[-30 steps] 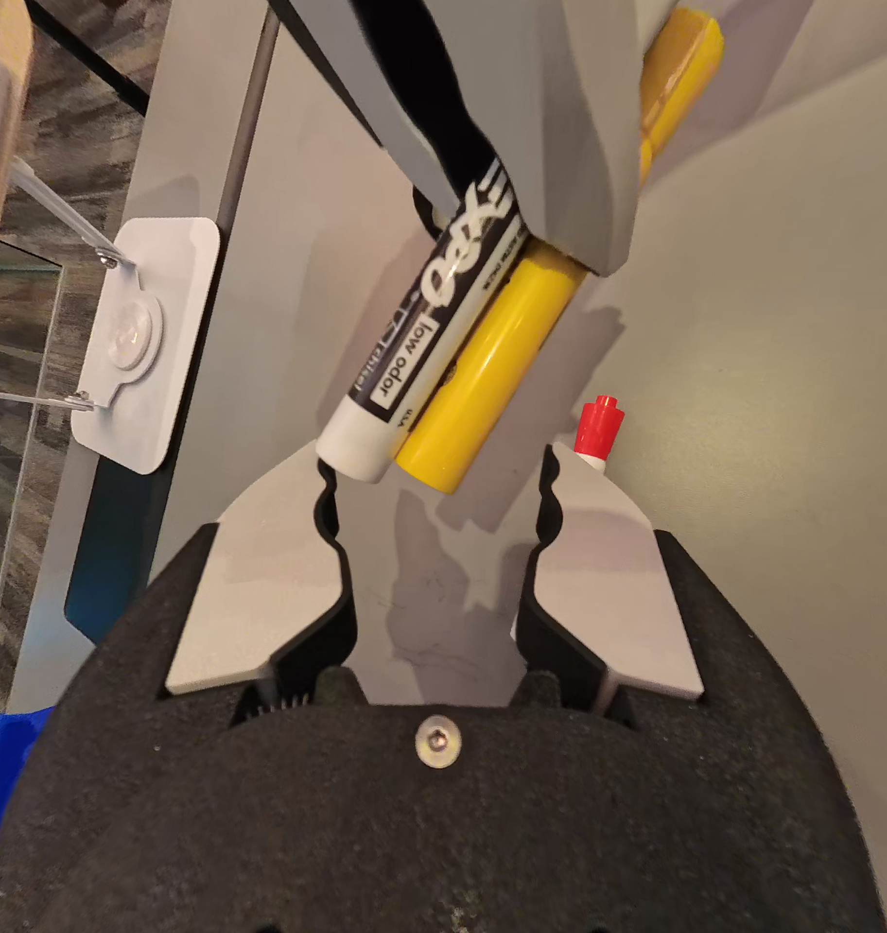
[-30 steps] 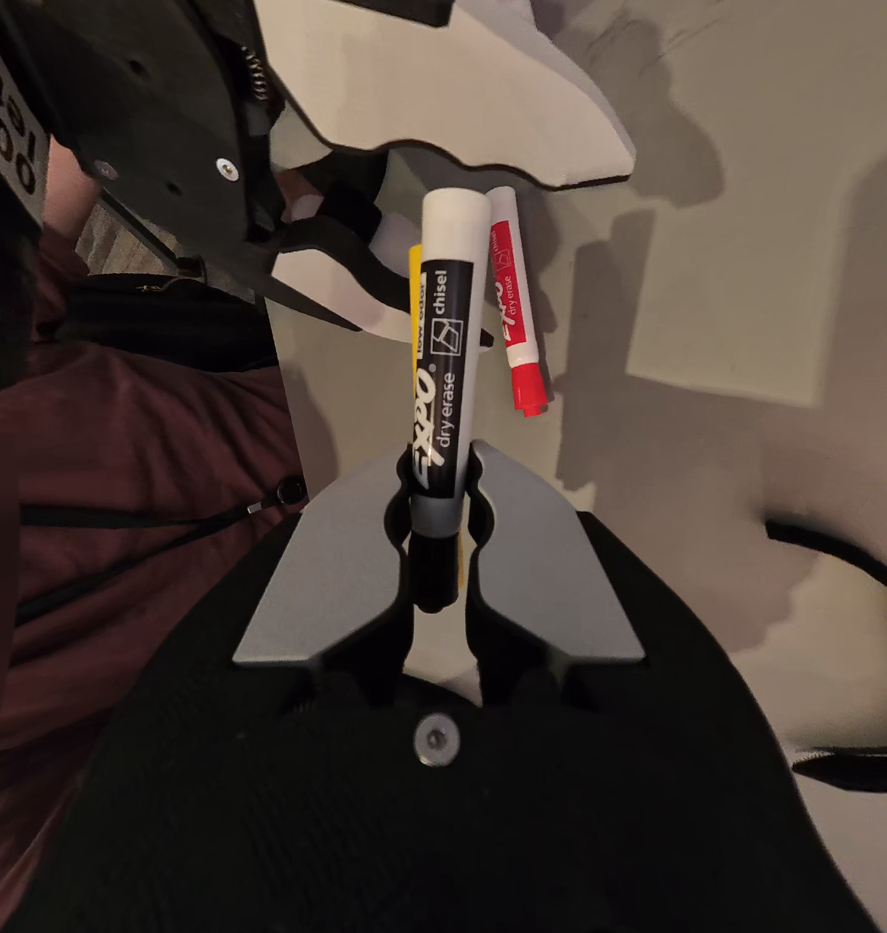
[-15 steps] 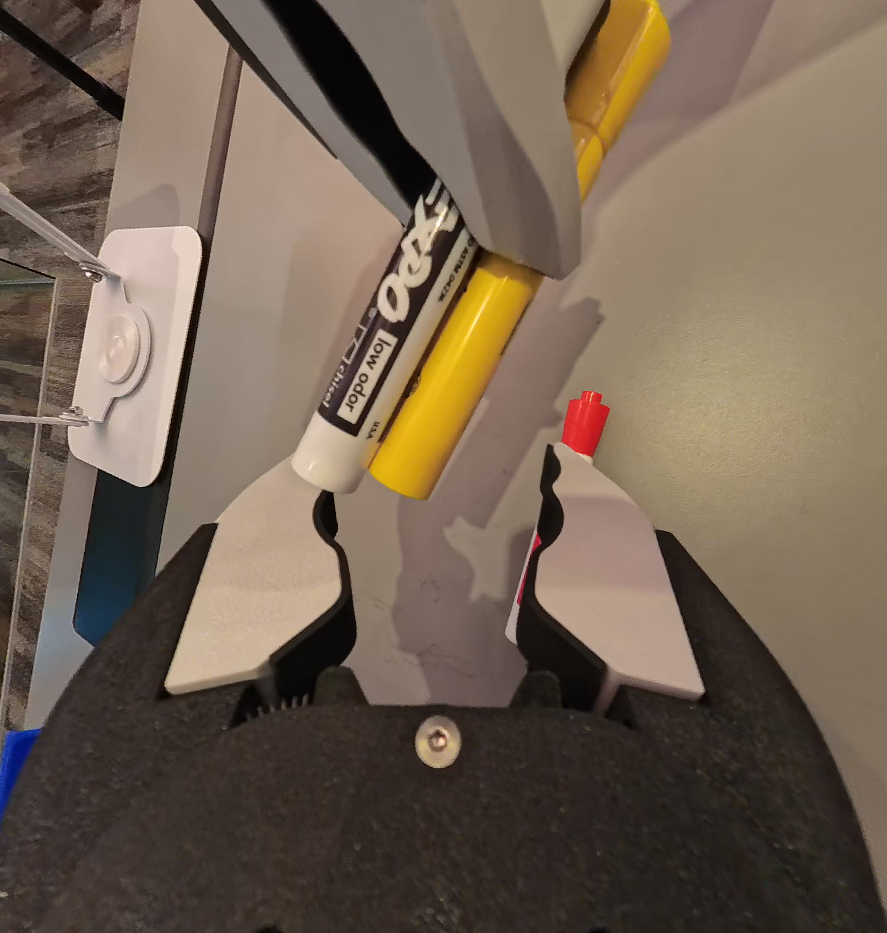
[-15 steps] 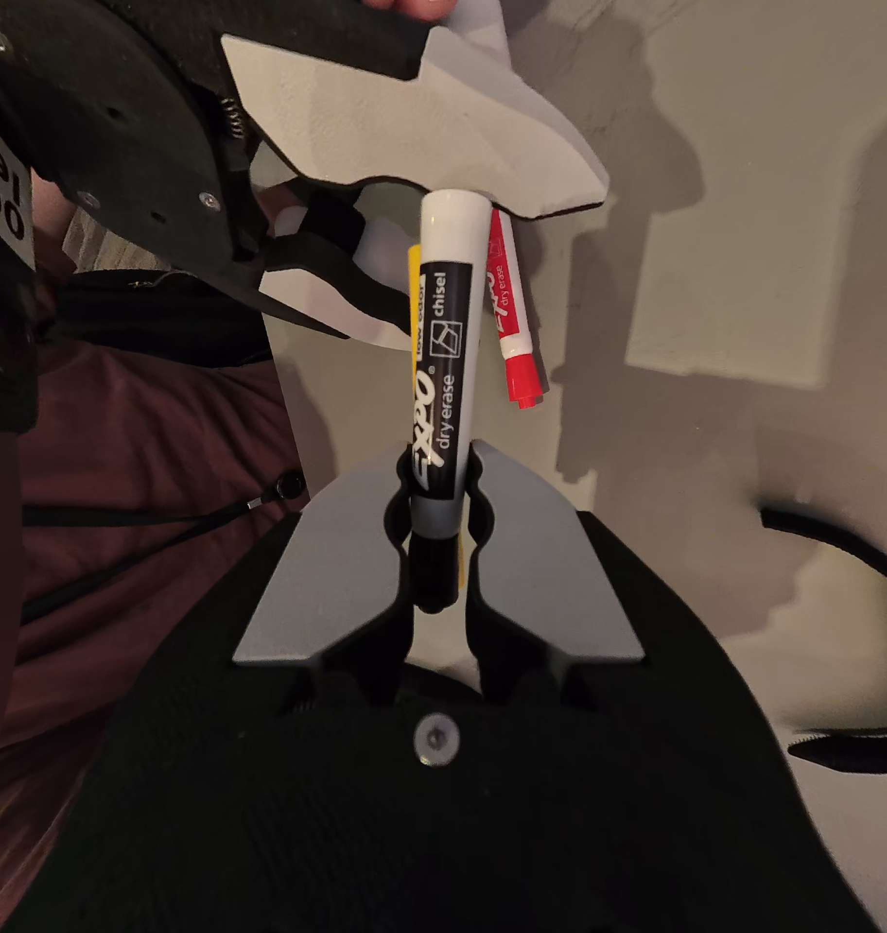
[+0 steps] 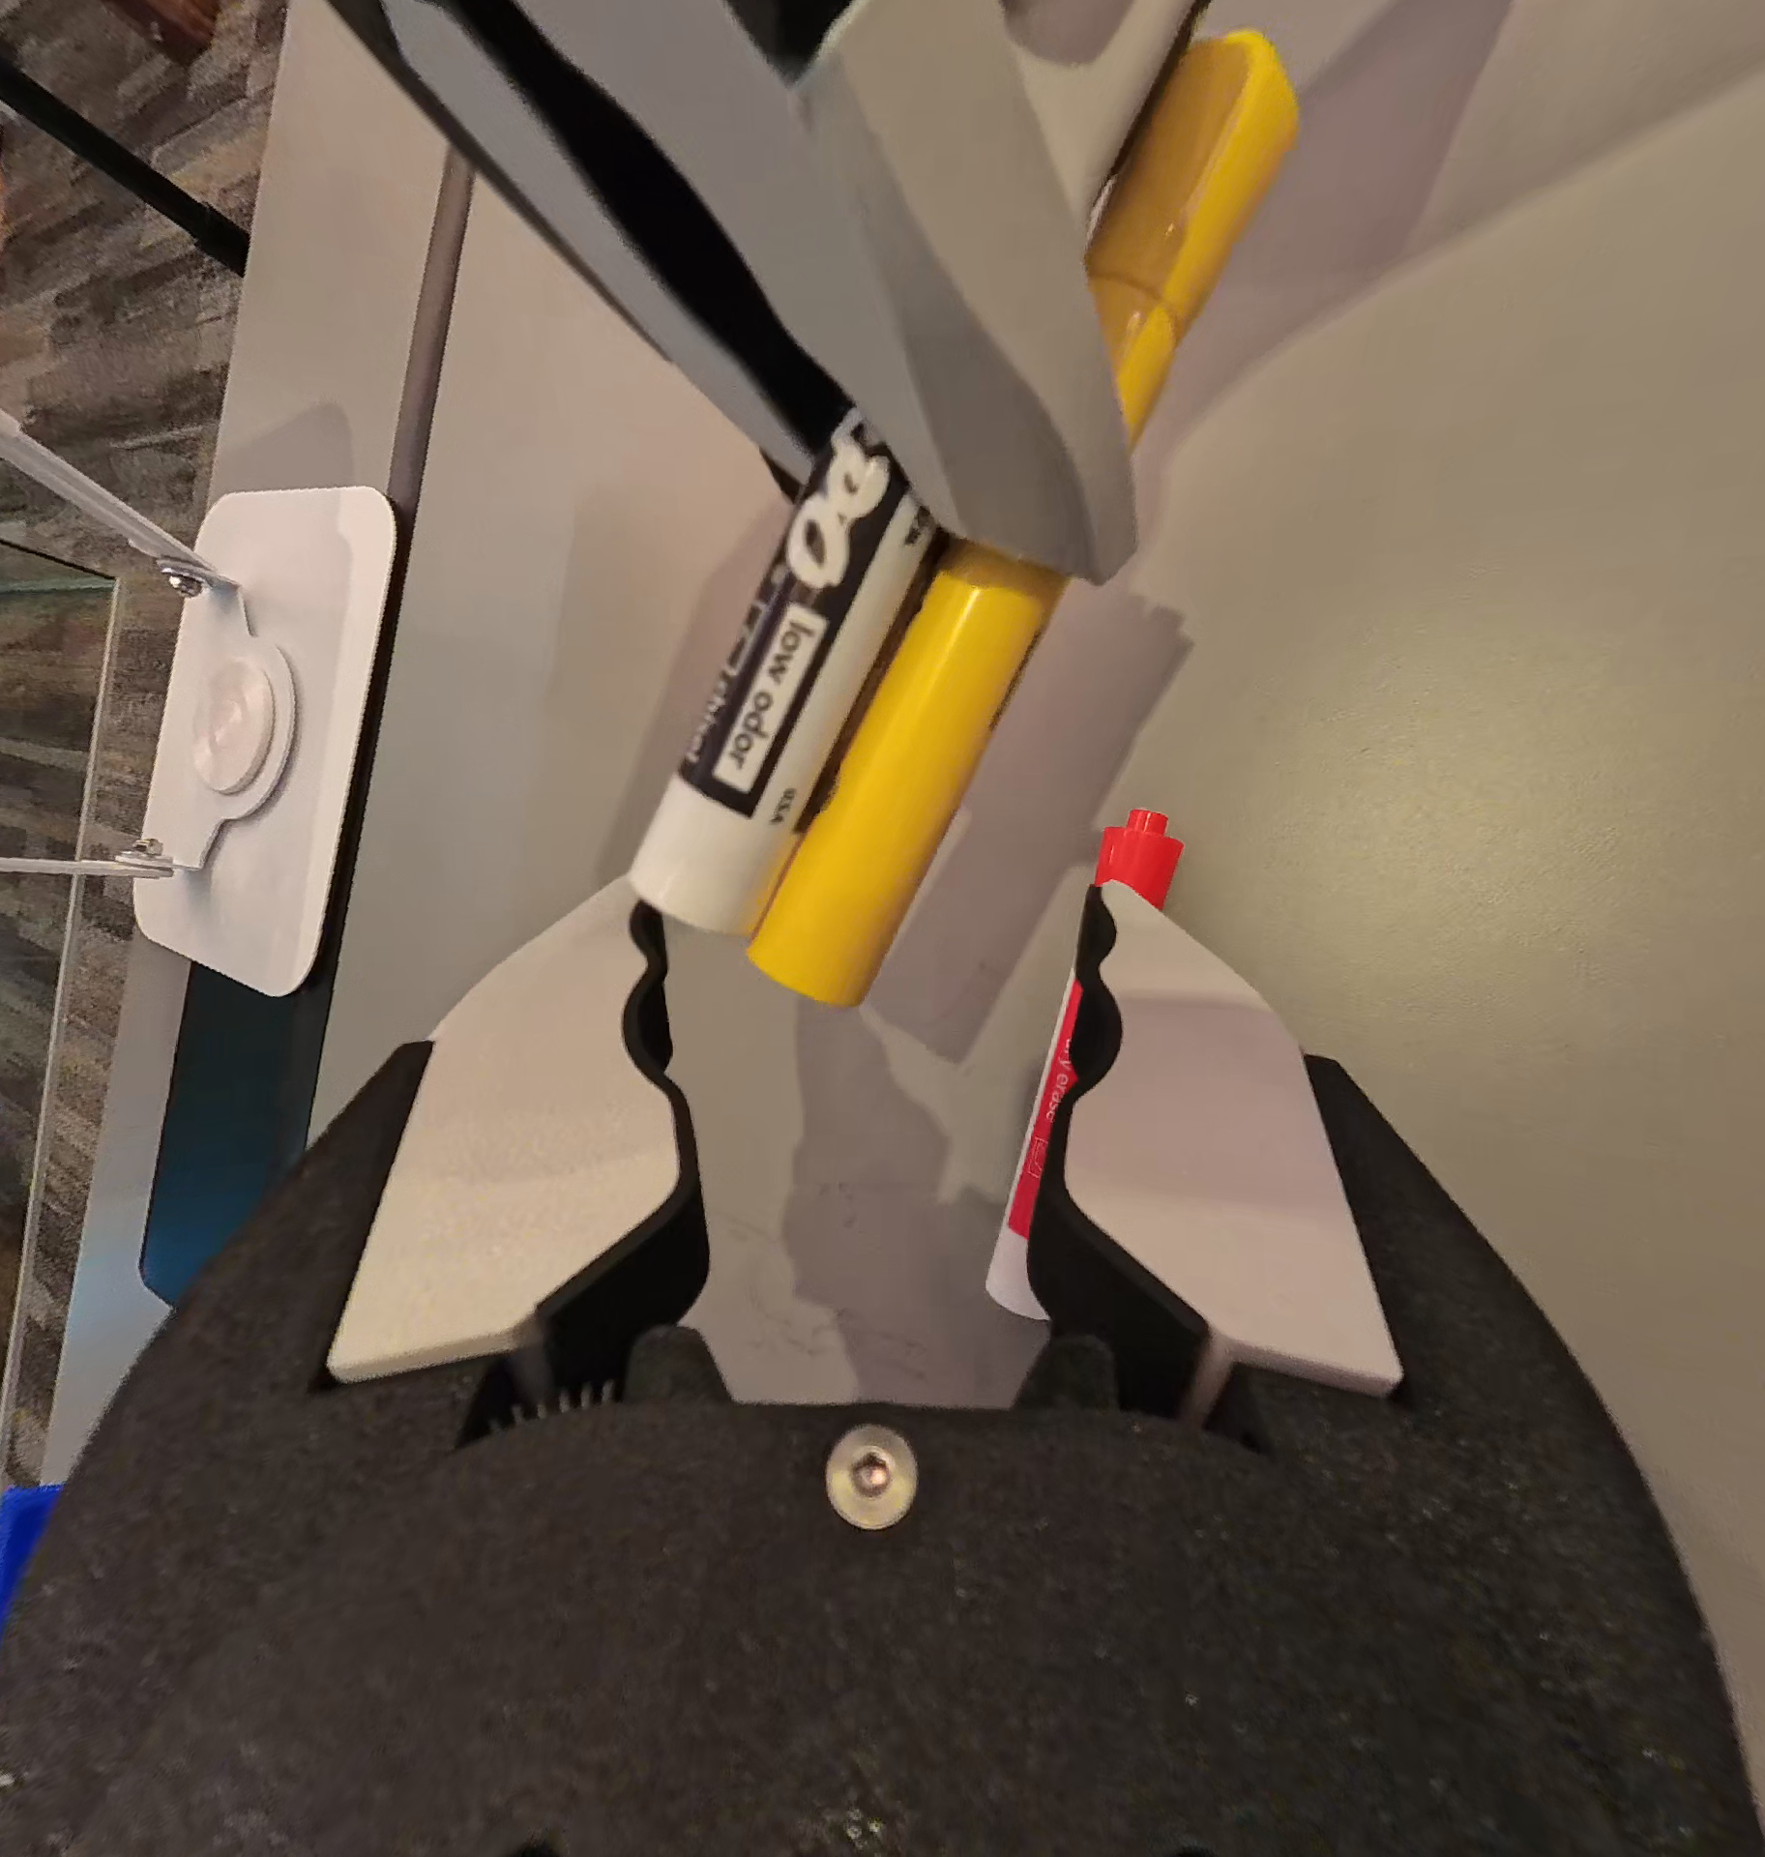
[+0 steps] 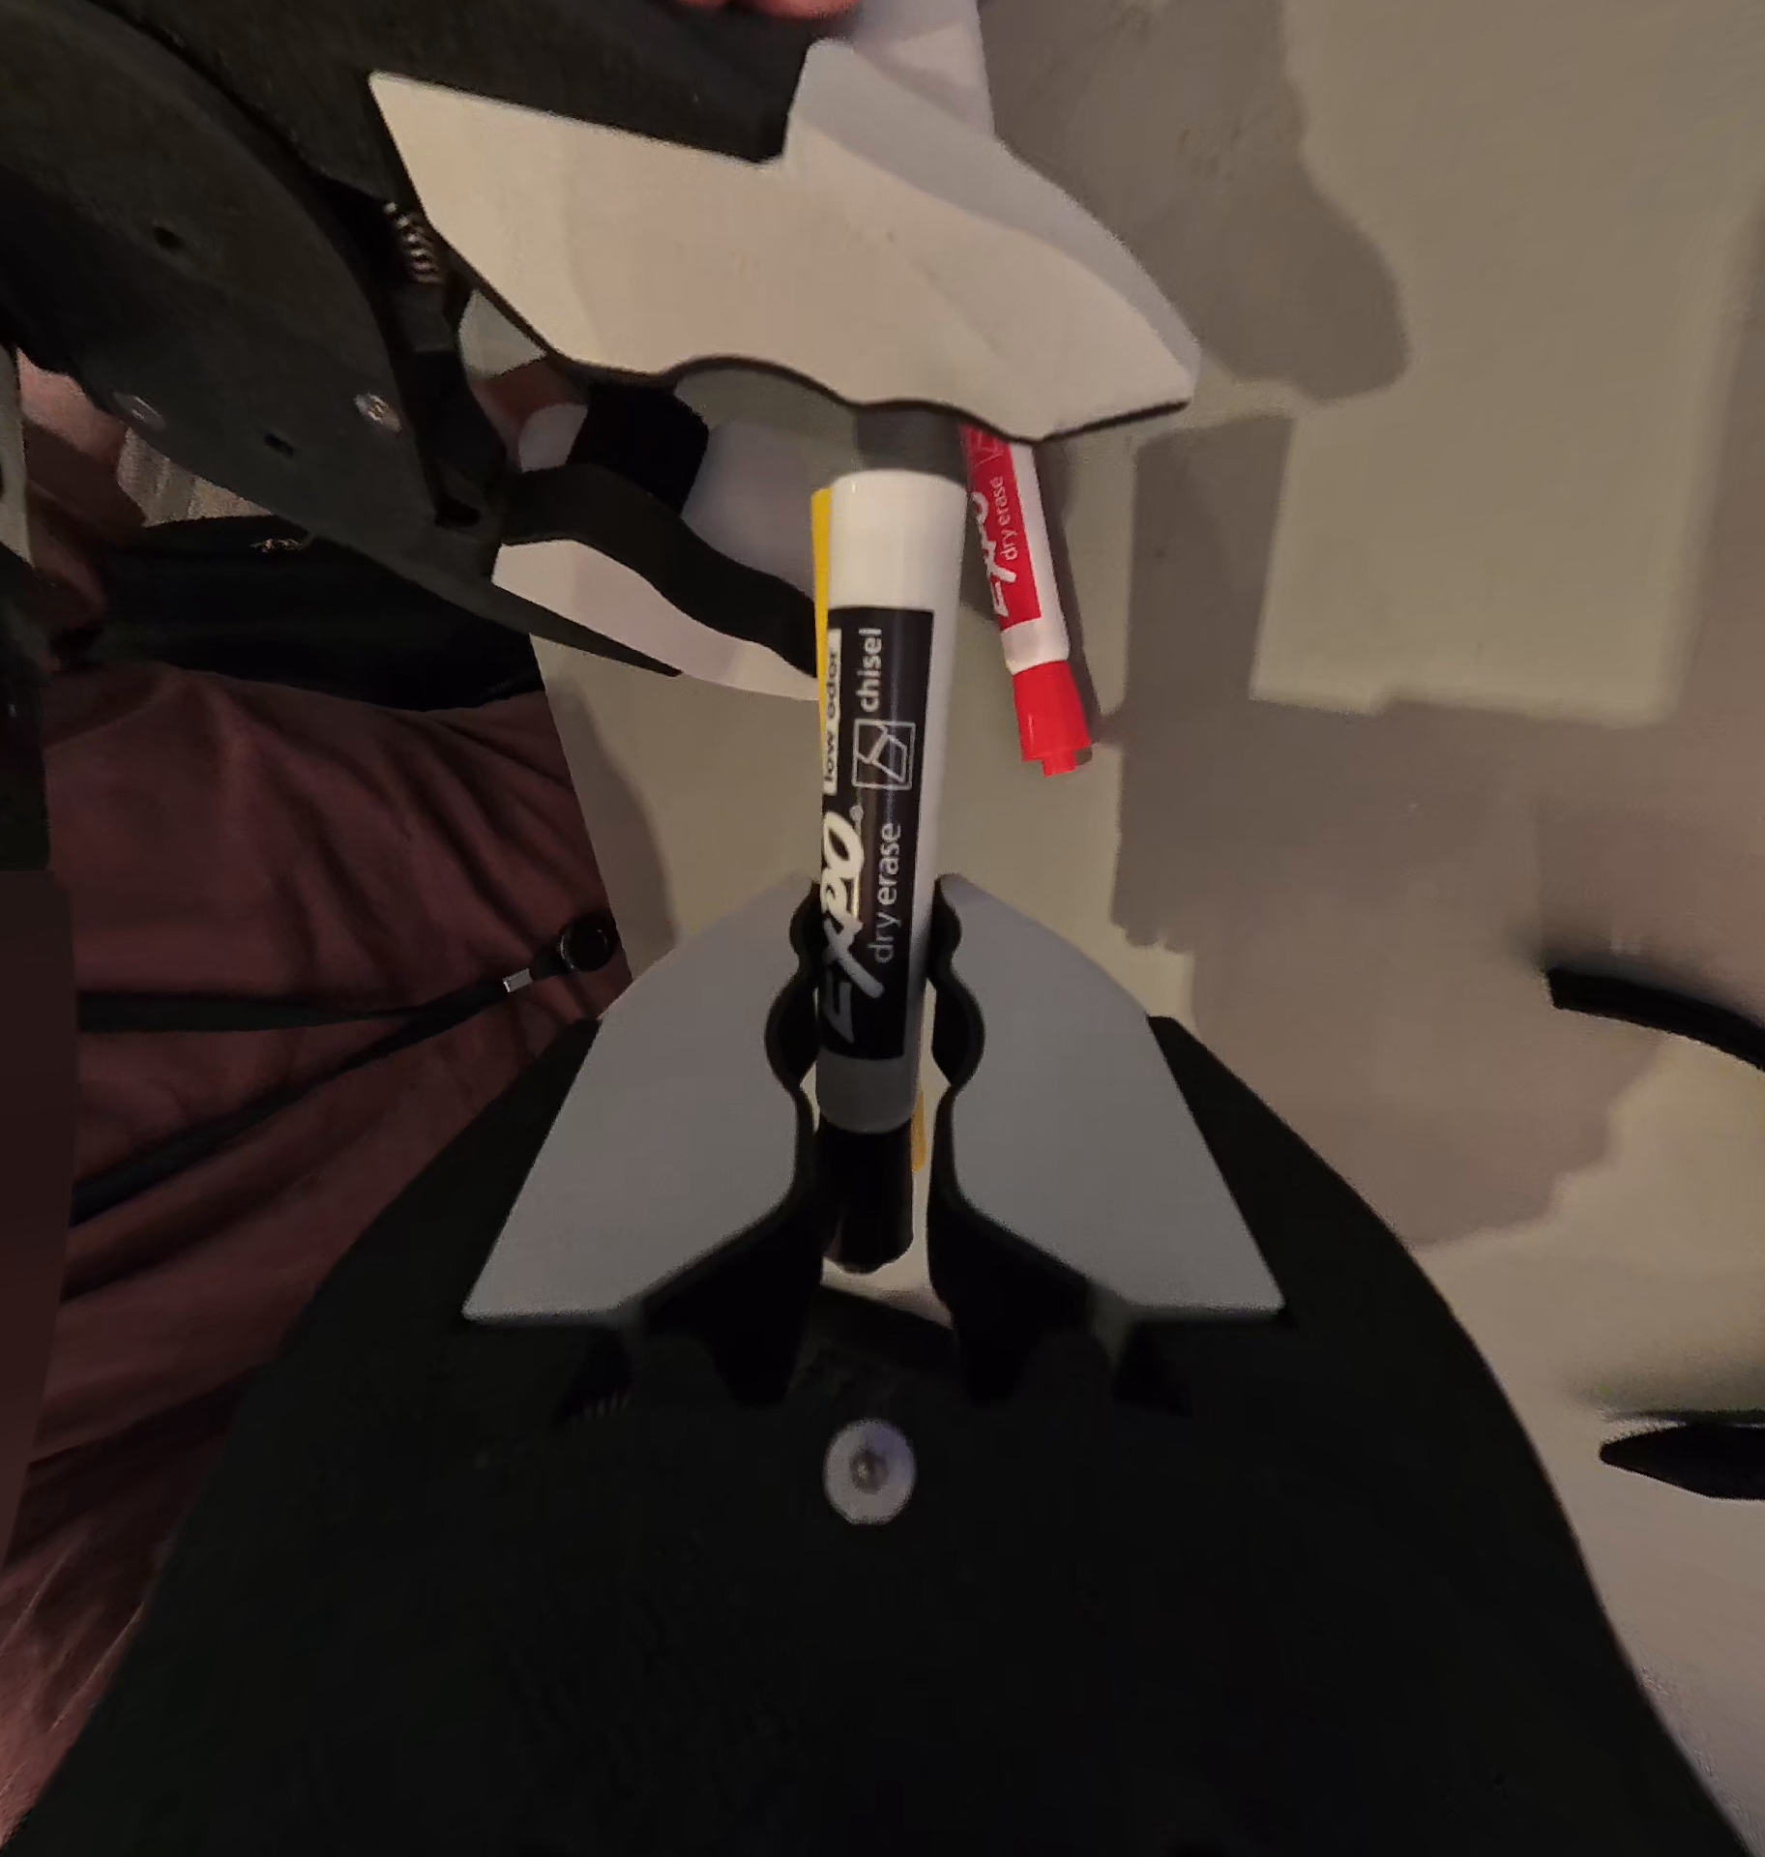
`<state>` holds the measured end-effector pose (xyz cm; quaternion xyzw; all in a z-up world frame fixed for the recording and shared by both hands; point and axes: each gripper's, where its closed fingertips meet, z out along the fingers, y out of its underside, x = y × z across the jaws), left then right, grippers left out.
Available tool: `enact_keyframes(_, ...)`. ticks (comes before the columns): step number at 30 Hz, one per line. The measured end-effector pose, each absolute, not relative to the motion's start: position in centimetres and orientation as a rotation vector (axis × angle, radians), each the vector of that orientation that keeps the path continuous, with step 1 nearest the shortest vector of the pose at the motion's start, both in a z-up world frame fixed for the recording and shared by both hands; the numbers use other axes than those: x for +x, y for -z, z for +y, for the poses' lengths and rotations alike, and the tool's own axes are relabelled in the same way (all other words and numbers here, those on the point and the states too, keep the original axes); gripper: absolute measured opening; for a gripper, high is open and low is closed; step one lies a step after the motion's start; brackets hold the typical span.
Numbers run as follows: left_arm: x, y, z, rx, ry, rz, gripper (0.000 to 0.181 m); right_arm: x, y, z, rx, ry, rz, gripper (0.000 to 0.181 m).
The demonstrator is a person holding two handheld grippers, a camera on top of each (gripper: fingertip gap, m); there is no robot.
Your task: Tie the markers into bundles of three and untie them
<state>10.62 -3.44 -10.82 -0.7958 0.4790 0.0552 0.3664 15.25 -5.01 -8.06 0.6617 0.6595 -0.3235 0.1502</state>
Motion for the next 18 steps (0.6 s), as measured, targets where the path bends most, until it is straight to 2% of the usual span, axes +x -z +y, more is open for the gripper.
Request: enact_keyframes(18,12.3,11.9,-5.0,-2.086,-0.021,1.195,0.073,17.3,8.1,-4.9,1.898,0.841,1.825,0.018)
